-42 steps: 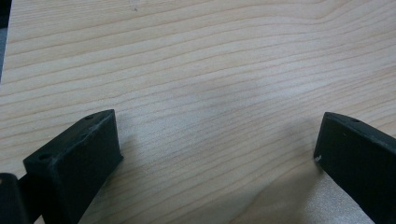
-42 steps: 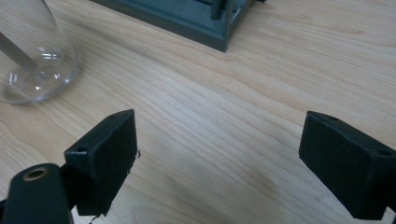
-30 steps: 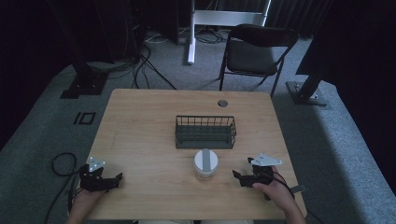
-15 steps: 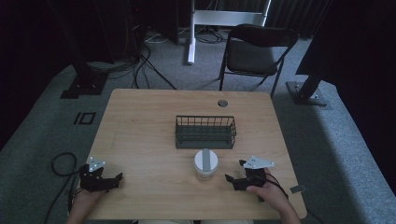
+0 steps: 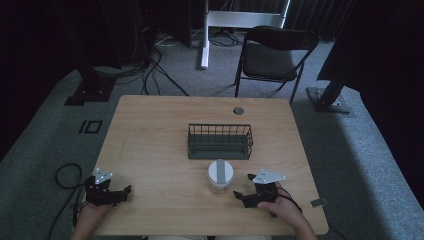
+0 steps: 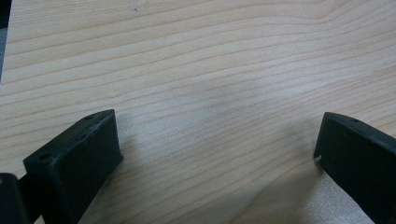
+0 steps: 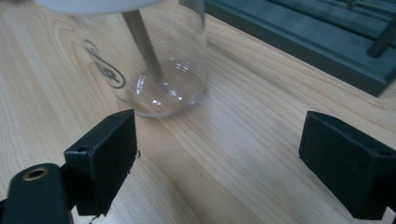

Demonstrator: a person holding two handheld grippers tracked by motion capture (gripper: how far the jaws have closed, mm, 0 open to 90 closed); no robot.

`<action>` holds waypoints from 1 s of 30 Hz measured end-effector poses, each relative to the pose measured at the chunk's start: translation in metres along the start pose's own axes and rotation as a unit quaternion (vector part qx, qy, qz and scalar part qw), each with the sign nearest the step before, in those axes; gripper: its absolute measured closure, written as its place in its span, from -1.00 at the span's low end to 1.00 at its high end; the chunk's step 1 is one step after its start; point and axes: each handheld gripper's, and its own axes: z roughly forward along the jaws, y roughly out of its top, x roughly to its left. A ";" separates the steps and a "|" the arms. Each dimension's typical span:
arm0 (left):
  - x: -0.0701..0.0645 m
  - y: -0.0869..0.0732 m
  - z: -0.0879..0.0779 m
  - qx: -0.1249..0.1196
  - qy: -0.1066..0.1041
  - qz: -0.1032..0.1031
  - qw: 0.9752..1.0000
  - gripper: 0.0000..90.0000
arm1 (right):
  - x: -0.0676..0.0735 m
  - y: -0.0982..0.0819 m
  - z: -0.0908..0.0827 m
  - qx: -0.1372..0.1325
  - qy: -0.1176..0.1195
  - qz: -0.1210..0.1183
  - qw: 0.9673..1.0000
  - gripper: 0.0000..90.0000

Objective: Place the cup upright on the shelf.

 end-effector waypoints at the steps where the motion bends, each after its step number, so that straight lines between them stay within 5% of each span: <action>1: 0.000 0.000 0.000 0.000 0.000 0.000 1.000 -0.99 | 0.001 0.001 0.001 -0.002 0.003 0.000 1.000 -0.75; 30: 0.000 0.000 0.000 0.000 0.000 0.000 1.000 -0.99 | 0.027 0.014 0.023 -0.047 0.047 -0.013 0.998 -0.75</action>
